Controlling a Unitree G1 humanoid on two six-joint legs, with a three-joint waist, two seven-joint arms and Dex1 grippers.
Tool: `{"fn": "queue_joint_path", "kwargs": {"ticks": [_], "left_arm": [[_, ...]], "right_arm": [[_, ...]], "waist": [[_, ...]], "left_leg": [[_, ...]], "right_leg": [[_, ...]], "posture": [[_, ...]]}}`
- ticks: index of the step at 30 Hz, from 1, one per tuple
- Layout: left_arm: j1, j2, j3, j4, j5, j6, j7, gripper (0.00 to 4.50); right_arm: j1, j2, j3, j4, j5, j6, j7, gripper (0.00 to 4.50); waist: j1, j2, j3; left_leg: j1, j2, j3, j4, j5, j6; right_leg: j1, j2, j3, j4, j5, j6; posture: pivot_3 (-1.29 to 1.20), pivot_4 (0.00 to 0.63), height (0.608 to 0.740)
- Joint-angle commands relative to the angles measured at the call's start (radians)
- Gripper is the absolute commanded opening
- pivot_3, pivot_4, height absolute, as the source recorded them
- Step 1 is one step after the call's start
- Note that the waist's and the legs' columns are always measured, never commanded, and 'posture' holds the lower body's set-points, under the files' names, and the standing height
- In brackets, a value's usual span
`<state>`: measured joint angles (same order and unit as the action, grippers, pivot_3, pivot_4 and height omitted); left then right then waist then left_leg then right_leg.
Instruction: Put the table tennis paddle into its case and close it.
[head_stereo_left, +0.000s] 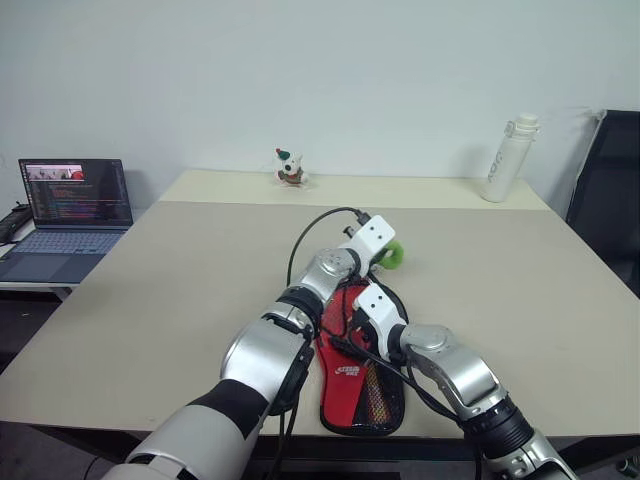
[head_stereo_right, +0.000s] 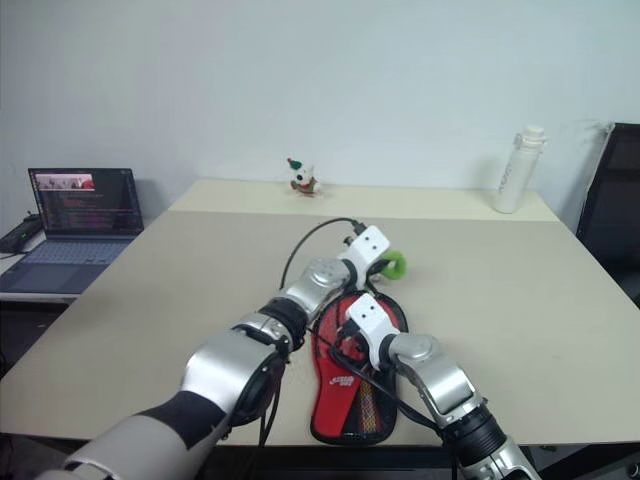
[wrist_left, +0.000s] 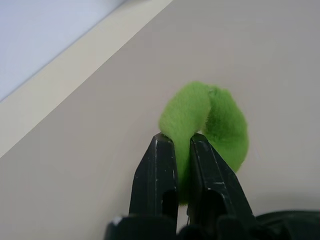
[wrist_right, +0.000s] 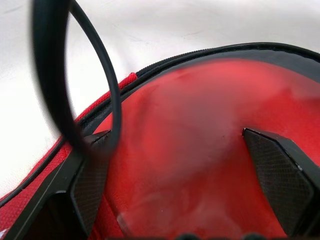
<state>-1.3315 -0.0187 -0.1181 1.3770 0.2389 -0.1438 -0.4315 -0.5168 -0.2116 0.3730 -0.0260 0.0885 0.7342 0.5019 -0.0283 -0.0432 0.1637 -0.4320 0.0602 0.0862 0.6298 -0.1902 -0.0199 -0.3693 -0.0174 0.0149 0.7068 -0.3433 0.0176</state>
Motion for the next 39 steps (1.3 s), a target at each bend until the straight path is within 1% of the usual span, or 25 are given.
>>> {"fn": "queue_joint_path", "kwargs": {"ticks": [1,5,9,11,12,16,17,22,27,30,35,37,39], "left_arm": [[-0.065,-0.031,0.026,-0.045,-0.027,-0.058,-0.033,0.01],[-0.067,-0.044,0.037,-0.047,-0.033,-0.060,-0.064,0.01],[-0.059,-0.052,0.065,-0.052,-0.063,-0.043,-0.151,0.01],[-0.057,-0.048,0.077,-0.053,-0.071,-0.038,-0.164,0.74],[-0.056,-0.044,0.077,-0.053,-0.072,-0.037,-0.168,0.95],[-0.060,-0.029,0.098,-0.050,-0.085,-0.003,-0.152,2.40],[-0.059,-0.024,0.101,-0.051,-0.087,-0.002,-0.157,2.68],[-0.045,0.022,0.119,-0.061,-0.106,-0.013,-0.183,2.68],[-0.023,0.109,0.170,-0.087,-0.152,-0.020,-0.184,2.68],[0.007,0.170,0.206,-0.117,-0.195,-0.014,-0.232,2.68],[0.099,0.282,0.306,-0.165,-0.324,0.084,-0.380,2.68],[0.146,0.315,0.321,-0.218,-0.366,0.125,-0.462,2.68],[0.203,0.343,0.316,-0.293,-0.389,0.163,-0.529,2.68]], "right_arm": [[0.069,-0.012,0.074,0.116,-0.026,0.099,0.018,4.50],[0.064,-0.013,0.070,0.125,-0.027,0.092,0.020,4.50],[0.055,-0.010,0.065,0.137,-0.029,0.086,0.019,4.50],[0.052,-0.010,0.063,0.141,-0.030,0.083,0.019,4.50],[0.049,-0.008,0.063,0.145,-0.031,0.082,0.019,4.50],[0.037,-0.001,0.059,0.155,-0.032,0.080,0.020,4.50],[0.034,0.000,0.058,0.155,-0.032,0.080,0.022,4.50],[0.013,0.002,0.046,0.171,-0.033,0.074,0.029,4.50],[0.003,-0.006,0.023,0.120,-0.015,0.095,0.041,4.50],[0.014,-0.017,-0.021,0.019,0.032,0.157,0.058,4.50],[0.056,-0.036,-0.110,-0.166,0.121,0.273,0.067,4.50],[0.079,-0.046,-0.148,-0.259,0.188,0.336,0.093,4.50],[0.103,-0.084,-0.173,-0.350,0.249,0.376,0.133,4.50]], "waist": [[0.000,0.000,0.000],[0.000,0.000,0.000],[0.000,0.000,0.000],[0.000,0.001,0.000],[-0.001,0.001,0.000],[-0.003,0.001,-0.001],[-0.004,0.002,-0.002],[-0.006,0.003,-0.002],[-0.007,0.004,-0.002],[-0.004,0.003,-0.002],[-0.004,0.003,-0.002],[-0.004,0.003,-0.001],[-0.002,0.003,0.000]], "left_leg": [[0.000,0.000,0.000,0.000,0.000,0.000],[0.000,0.000,0.000,0.000,0.000,0.000],[0.000,0.000,0.000,0.000,0.000,0.000],[0.000,0.000,0.000,0.000,0.000,0.000],[0.000,0.000,0.000,0.000,0.000,0.000],[0.001,0.000,0.000,0.000,0.000,0.001],[0.001,0.000,0.000,0.000,-0.001,0.001],[0.001,0.001,0.000,0.000,0.000,0.001],[0.002,0.001,0.000,0.000,-0.001,0.001],[0.002,0.001,0.000,0.000,0.000,0.001],[0.000,0.001,0.000,-0.001,0.001,-0.002],[-0.001,0.001,0.000,-0.001,0.001,-0.002],[-0.002,0.002,0.000,-0.001,0.001,-0.002]], "right_leg": [[0.000,0.000,0.000,0.000,0.000,0.000],[0.000,0.000,0.000,0.000,0.000,0.000],[0.000,0.000,0.000,0.000,0.000,0.000],[0.000,0.000,-0.001,0.000,0.000,0.000],[0.000,0.000,-0.001,0.000,0.000,0.000],[0.001,0.000,0.000,0.000,0.000,0.000],[0.001,0.000,0.000,0.000,0.000,0.000],[0.001,0.001,0.000,0.000,0.000,0.000],[0.000,0.001,0.000,0.002,0.000,0.000],[0.000,0.001,0.000,0.003,0.000,0.000],[-0.001,0.001,0.000,0.000,0.000,0.000],[-0.002,0.001,0.000,-0.001,0.000,0.000],[-0.002,0.001,0.000,-0.001,0.000,0.000]], "posture": [[0.00,0.150,0.740],[0.00,0.150,0.740],[0.00,0.150,0.740],[0.00,0.150,0.740],[0.00,0.150,0.740],[0.00,0.150,0.740],[0.00,0.150,0.740],[0.00,0.150,0.740],[0.00,0.150,0.740],[0.00,0.150,0.740],[0.00,0.150,0.740],[0.00,0.150,0.740],[0.00,0.150,0.740]]}}
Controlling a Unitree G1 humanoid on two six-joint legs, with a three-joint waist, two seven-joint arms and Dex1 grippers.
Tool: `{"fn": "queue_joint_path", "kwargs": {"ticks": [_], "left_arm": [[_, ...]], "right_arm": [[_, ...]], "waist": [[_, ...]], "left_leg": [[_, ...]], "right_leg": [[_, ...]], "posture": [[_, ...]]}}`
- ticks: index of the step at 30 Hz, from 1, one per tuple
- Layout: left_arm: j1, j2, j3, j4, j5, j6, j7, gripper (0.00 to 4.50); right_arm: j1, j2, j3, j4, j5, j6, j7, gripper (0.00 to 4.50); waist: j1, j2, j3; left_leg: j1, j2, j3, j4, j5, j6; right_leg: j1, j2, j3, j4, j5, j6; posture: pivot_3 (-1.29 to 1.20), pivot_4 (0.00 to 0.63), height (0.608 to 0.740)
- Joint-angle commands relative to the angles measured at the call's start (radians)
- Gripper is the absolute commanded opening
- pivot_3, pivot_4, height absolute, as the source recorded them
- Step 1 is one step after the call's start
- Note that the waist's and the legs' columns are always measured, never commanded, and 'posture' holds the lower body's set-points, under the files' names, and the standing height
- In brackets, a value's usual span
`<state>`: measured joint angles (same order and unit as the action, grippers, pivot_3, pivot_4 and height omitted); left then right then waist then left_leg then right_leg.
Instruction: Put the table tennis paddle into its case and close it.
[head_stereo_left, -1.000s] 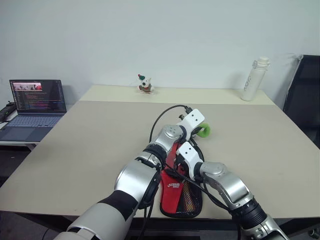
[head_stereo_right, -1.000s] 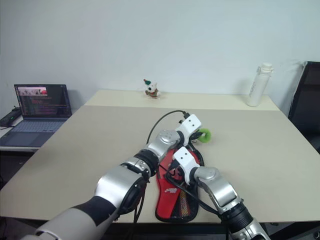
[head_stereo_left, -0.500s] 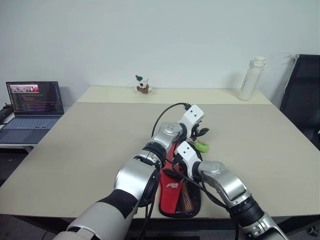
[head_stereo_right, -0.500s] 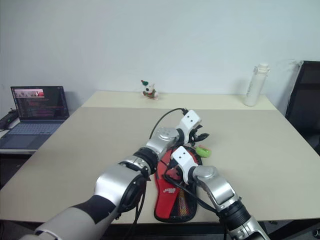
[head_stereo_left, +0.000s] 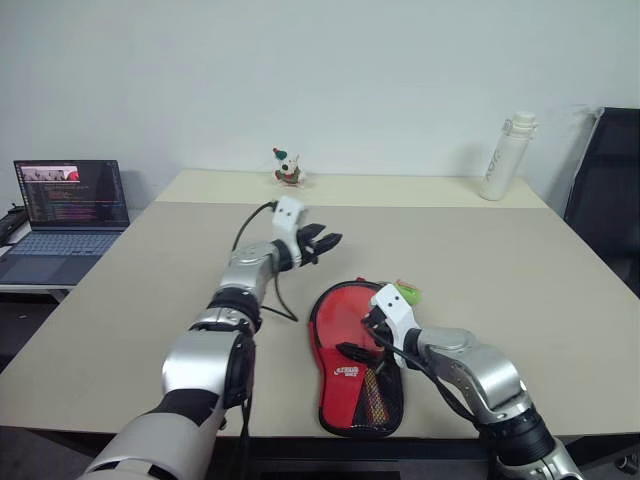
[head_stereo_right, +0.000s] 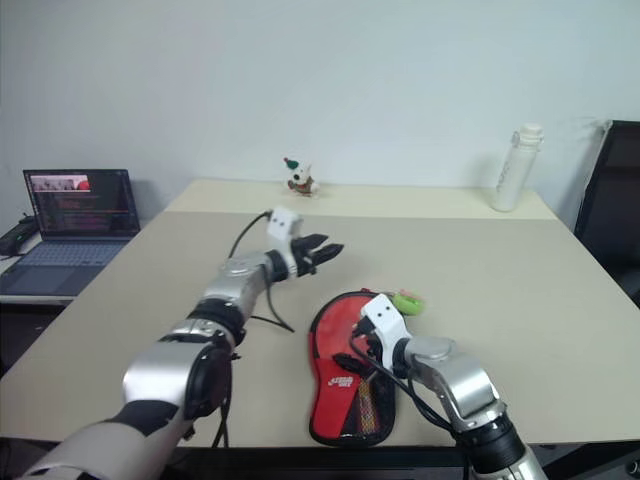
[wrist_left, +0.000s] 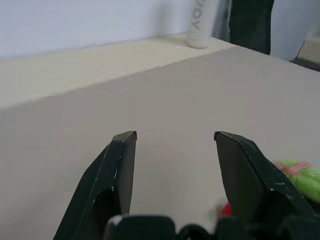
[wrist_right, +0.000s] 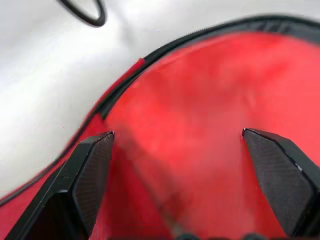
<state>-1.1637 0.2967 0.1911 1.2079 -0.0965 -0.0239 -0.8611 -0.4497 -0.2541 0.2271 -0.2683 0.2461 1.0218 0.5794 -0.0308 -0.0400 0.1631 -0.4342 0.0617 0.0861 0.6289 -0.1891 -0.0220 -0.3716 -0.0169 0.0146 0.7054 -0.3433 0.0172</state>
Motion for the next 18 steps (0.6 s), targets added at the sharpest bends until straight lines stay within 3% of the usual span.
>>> {"fn": "queue_joint_path", "kwargs": {"ticks": [1,7,12,15,18], "left_arm": [[0.069,0.038,-0.005,-0.173,-0.058,0.061,-0.127,2.68],[0.344,0.085,-0.131,-0.621,-0.107,0.230,-0.328,2.68],[0.427,0.104,-0.249,-0.768,-0.072,0.235,-0.380,2.68],[0.396,0.078,-0.283,-0.721,-0.063,0.243,-0.358,3.27],[0.375,0.058,-0.309,-0.693,-0.057,0.230,-0.356,4.31]], "right_arm": [[0.048,-0.072,-0.034,-0.138,0.110,0.092,0.074,4.50],[0.062,-0.211,-0.206,-0.206,0.275,0.140,0.174,4.50],[-0.017,-0.276,-0.282,-0.149,0.329,0.136,0.186,4.50],[-0.060,-0.298,-0.274,-0.096,0.312,0.100,0.180,4.50],[-0.084,-0.308,-0.263,-0.066,0.306,0.072,0.174,4.50]], "waist": [[0.001,0.000,0.001],[0.000,0.000,0.002],[0.001,0.000,0.004],[0.001,0.000,0.004],[0.002,0.000,0.004]], "left_leg": [[-0.001,0.000,0.000,0.000,0.000,0.000],[-0.001,0.000,-0.001,-0.001,0.000,0.000],[-0.001,0.000,-0.002,-0.001,-0.002,0.003],[-0.001,0.000,-0.002,-0.001,-0.002,0.004],[-0.001,0.000,-0.002,-0.001,-0.002,0.004]], "right_leg": [[0.000,0.000,0.000,-0.001,0.000,0.000],[0.001,0.000,0.001,-0.004,0.000,0.000],[0.002,0.000,0.001,-0.004,0.000,0.000],[0.002,0.000,0.002,-0.005,0.000,0.000],[0.002,0.000,0.002,-0.005,0.000,0.000]], "posture": [[0.00,0.150,0.740],[0.00,0.150,0.740],[0.00,0.150,0.740],[0.00,0.150,0.740],[0.00,0.150,0.740]]}}
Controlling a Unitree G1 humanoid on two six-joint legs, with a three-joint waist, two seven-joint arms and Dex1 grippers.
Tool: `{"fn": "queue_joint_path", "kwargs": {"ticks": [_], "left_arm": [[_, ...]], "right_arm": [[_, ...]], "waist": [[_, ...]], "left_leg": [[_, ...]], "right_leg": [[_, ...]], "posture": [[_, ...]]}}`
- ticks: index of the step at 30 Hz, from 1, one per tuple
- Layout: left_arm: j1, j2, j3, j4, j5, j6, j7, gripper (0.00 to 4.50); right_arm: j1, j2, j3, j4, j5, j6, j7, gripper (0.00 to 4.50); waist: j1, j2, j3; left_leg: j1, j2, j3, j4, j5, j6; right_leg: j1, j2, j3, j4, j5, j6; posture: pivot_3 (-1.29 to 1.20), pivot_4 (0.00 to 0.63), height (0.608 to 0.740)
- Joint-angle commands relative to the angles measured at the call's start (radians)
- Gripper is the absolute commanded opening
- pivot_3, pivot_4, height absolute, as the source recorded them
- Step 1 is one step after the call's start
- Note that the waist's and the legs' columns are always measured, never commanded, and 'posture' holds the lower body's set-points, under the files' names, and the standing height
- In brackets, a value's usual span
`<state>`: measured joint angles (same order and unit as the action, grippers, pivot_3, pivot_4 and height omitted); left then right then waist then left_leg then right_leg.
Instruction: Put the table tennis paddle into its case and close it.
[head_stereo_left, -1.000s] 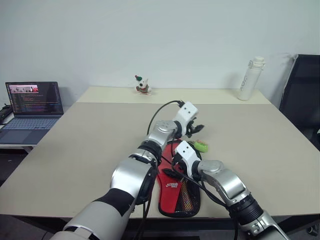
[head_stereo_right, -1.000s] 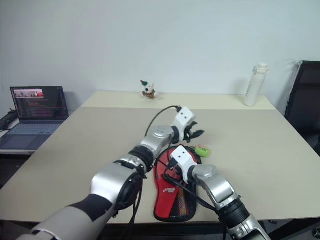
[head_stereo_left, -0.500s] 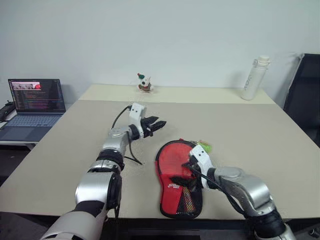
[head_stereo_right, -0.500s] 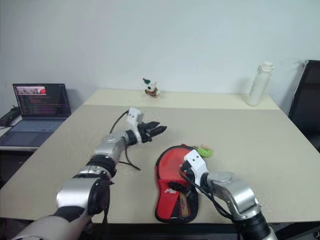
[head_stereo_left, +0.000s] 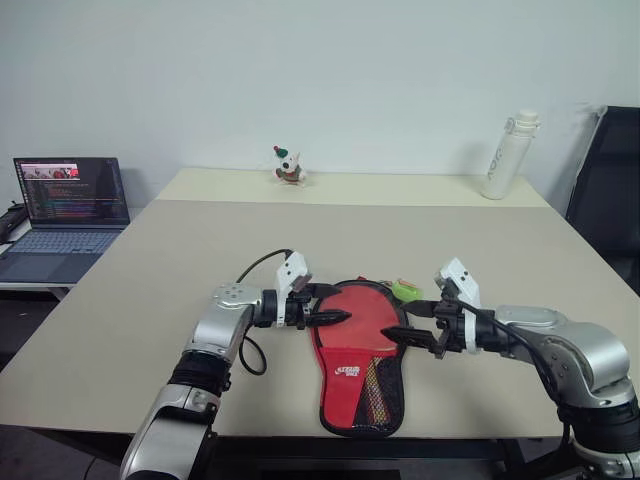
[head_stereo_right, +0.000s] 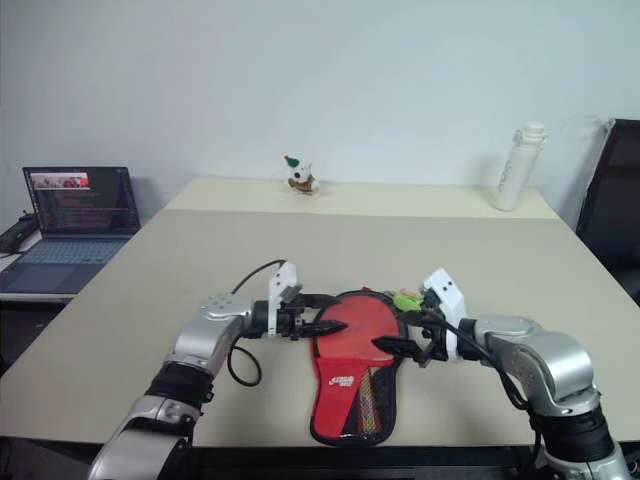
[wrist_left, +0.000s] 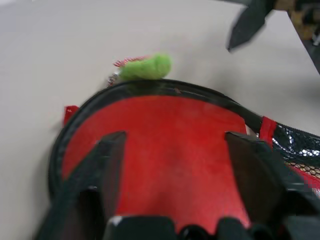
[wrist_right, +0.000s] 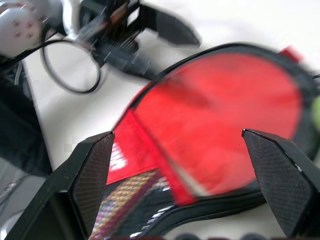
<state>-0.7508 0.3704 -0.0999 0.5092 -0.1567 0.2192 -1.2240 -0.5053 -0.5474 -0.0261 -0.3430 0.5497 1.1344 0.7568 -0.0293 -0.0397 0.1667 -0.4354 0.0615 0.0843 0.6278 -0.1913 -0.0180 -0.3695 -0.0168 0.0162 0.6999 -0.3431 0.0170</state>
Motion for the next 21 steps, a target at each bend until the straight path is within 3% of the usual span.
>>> {"fn": "queue_joint_path", "kwargs": {"ticks": [1,11,21], "left_arm": [[-0.049,-0.026,-0.030,0.042,0.022,-0.042,0.024,4.48],[-0.090,-0.083,-0.100,0.332,0.125,-0.221,0.045,4.48],[-0.089,-0.095,-0.117,0.392,0.154,-0.279,0.041,4.48]], "right_arm": [[-0.043,-0.008,-0.007,0.029,-0.013,-0.066,-0.016,4.50],[-0.177,0.052,0.106,0.322,-0.251,-0.392,-0.129,4.50],[-0.198,0.070,0.207,0.526,-0.381,-0.556,-0.090,4.50]], "waist": [[0.000,0.000,0.000],[0.000,0.001,0.001],[0.001,0.002,0.000]], "left_leg": [[0.000,0.000,0.000,0.000,0.000,0.000],[-0.001,0.000,0.001,0.000,0.000,0.000],[0.001,0.000,0.002,0.000,0.000,0.000]], "right_leg": [[0.000,0.000,0.000,0.000,0.000,0.000],[-0.001,0.001,0.001,-0.002,0.000,0.000],[0.001,0.000,0.001,-0.001,0.000,0.000]], "posture": [[0.00,0.150,0.740],[0.00,0.150,0.740],[0.00,0.150,0.740]]}}
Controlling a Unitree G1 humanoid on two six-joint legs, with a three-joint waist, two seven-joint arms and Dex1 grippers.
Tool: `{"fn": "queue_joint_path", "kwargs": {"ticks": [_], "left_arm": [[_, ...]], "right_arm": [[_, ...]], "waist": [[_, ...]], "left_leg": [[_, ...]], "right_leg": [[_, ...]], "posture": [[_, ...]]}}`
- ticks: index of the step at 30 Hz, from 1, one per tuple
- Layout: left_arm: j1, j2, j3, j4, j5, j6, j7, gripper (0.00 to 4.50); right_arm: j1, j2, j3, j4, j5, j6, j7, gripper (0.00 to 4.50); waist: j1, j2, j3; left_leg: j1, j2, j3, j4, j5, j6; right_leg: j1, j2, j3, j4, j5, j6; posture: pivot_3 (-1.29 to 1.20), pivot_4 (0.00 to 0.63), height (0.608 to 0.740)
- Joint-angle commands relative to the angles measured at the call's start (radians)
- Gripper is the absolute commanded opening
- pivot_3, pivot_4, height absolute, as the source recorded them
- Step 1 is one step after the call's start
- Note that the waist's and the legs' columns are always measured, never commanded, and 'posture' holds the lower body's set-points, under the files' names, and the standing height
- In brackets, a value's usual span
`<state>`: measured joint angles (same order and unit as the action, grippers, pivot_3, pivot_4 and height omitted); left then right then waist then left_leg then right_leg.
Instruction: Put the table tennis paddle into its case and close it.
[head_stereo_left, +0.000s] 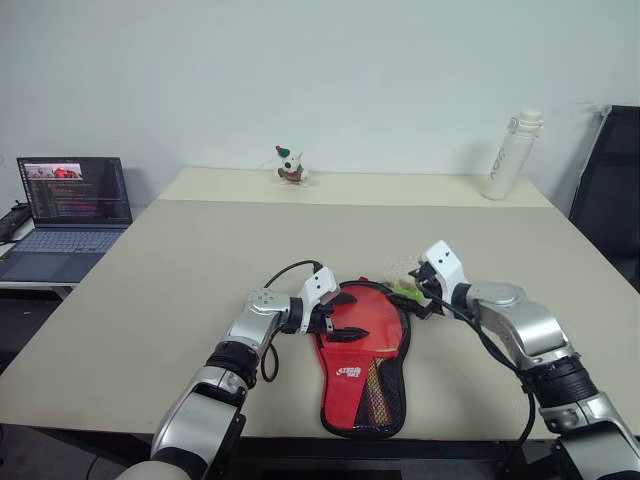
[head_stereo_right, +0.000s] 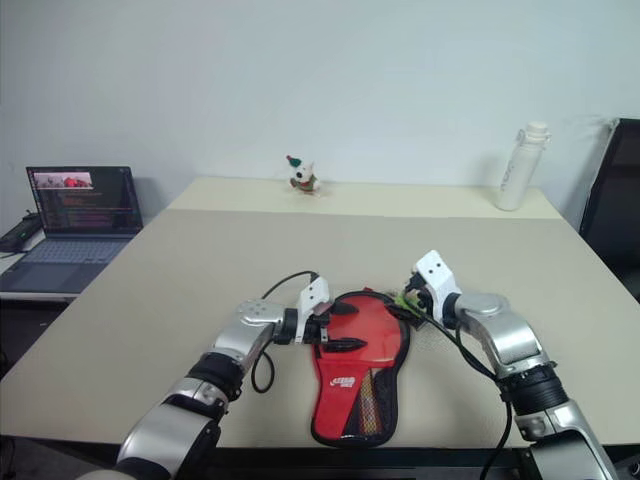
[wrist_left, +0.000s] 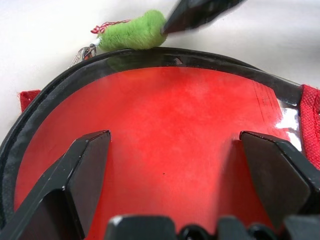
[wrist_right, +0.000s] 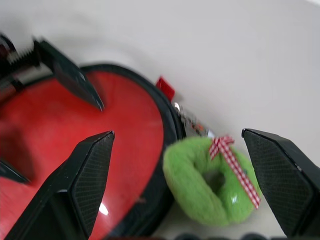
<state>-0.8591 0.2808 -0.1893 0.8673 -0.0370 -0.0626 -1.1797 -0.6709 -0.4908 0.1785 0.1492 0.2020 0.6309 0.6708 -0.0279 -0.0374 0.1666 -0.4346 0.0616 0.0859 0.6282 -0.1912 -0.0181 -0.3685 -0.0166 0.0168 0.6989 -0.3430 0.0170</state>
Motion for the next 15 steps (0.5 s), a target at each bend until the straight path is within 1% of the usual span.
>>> {"fn": "queue_joint_path", "kwargs": {"ticks": [1,4,8,9,11,15], "left_arm": [[0.019,-0.005,-0.029,0.035,0.035,0.002,-0.003,4.48],[0.018,-0.004,-0.030,0.038,0.037,0.000,-0.003,4.48],[0.019,0.002,-0.035,0.042,0.045,-0.004,-0.003,4.48],[0.020,0.002,-0.036,0.043,0.047,-0.005,-0.004,4.50],[0.020,0.003,-0.038,0.044,0.049,-0.004,-0.007,4.50],[0.026,0.005,-0.046,0.034,0.049,0.006,-0.035,4.50]], "right_arm": [[-0.036,0.019,0.009,0.056,-0.048,-0.067,-0.008,4.50],[-0.054,0.040,0.024,0.131,-0.098,-0.103,-0.027,4.50],[-0.086,0.068,0.016,0.214,-0.126,-0.117,-0.051,4.50],[-0.091,0.071,0.013,0.226,-0.128,-0.115,-0.051,4.11],[-0.099,0.072,0.006,0.244,-0.129,-0.109,-0.050,3.60],[-0.105,0.063,-0.008,0.257,-0.122,-0.093,-0.042,2.18]], "waist": [[0.000,0.000,0.000],[-0.001,0.000,0.000],[-0.001,0.001,-0.001],[-0.001,0.001,-0.001],[-0.001,0.001,-0.001],[-0.001,0.001,-0.001]], "left_leg": [[0.000,0.000,0.000,0.000,0.000,0.000],[0.000,0.000,0.000,0.000,0.000,-0.001],[0.000,0.000,0.000,0.000,0.001,-0.002],[0.000,0.000,0.000,0.000,0.001,-0.002],[0.001,0.000,0.000,0.001,0.002,-0.003],[0.001,0.000,0.000,0.000,0.002,-0.003]], "right_leg": [[0.000,0.000,0.000,0.000,0.000,0.000],[0.000,0.000,0.000,0.000,0.000,0.000],[0.000,0.000,0.000,0.000,0.000,0.000],[0.000,0.000,0.000,0.001,0.000,0.000],[0.000,0.000,0.000,0.001,0.000,0.000],[0.000,0.000,0.000,0.001,0.000,0.000]], "posture": [[0.00,0.150,0.740],[0.00,0.150,0.740],[0.00,0.150,0.740],[0.00,0.150,0.740],[0.00,0.150,0.740],[0.00,0.150,0.740]]}}
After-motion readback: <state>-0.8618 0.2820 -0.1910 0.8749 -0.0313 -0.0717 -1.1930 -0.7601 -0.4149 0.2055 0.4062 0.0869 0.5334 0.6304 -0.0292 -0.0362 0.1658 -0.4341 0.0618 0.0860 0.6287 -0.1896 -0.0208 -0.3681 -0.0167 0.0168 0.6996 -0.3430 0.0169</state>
